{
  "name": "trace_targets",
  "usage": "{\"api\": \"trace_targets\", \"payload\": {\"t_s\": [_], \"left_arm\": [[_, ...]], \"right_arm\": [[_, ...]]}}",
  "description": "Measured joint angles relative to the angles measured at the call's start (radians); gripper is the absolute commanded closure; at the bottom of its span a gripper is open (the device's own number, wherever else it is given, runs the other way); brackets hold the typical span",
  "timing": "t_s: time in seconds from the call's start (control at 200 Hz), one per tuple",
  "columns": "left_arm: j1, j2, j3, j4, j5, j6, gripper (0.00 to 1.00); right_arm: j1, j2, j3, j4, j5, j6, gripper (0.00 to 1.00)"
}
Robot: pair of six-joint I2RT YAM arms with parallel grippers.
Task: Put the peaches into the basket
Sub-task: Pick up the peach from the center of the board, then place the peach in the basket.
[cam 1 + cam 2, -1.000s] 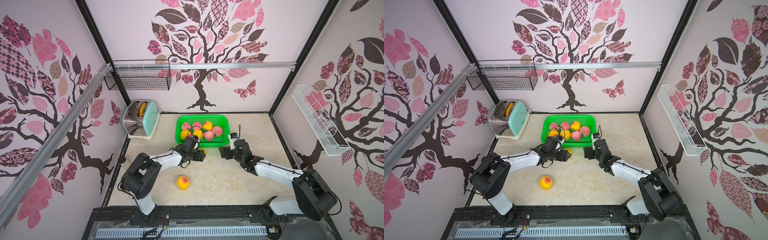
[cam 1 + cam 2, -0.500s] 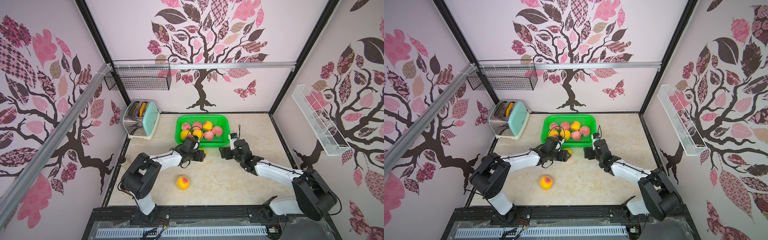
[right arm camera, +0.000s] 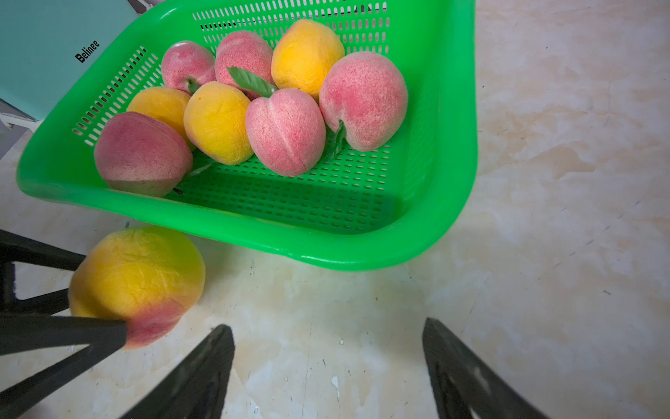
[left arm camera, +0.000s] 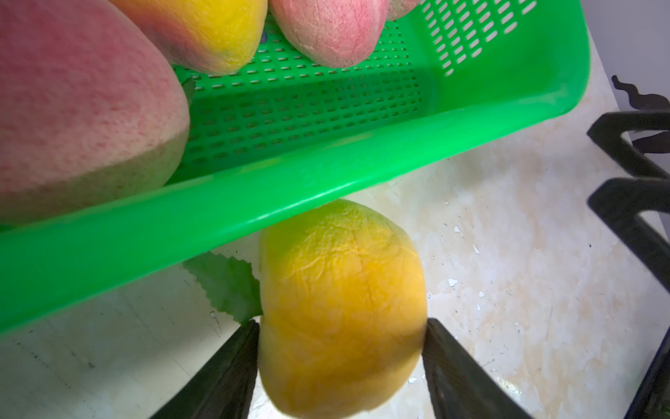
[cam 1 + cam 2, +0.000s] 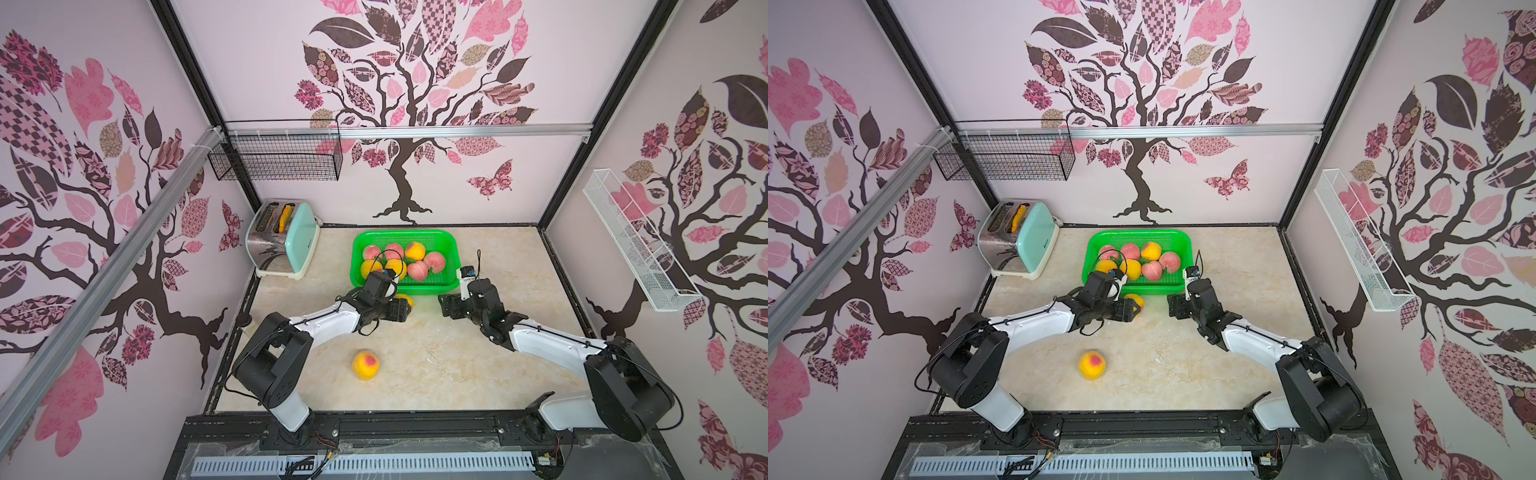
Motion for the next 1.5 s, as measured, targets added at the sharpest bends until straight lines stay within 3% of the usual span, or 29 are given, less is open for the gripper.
{"api": "trace_targets", "payload": {"t_s": [0.69, 1.07, 1.501], "left_arm": [[-0.011, -0.072, 0.124, -0.138, 0.045, 0.018, 0.29], [-0.011, -0.125, 0.261, -0.239, -0.011, 0.120, 0.27], [0.001, 0.148, 0.672, -0.455, -0.072, 0.295, 0.26]], "right_arm": [[0.000, 0.000, 0.000, -0.001, -0.001, 0.000, 0.16], [0.000, 0.000, 0.000, -0.001, 0.000, 0.000, 0.16], [0.000, -0.005, 0.000, -0.002, 0.000, 0.000, 0.16]]}}
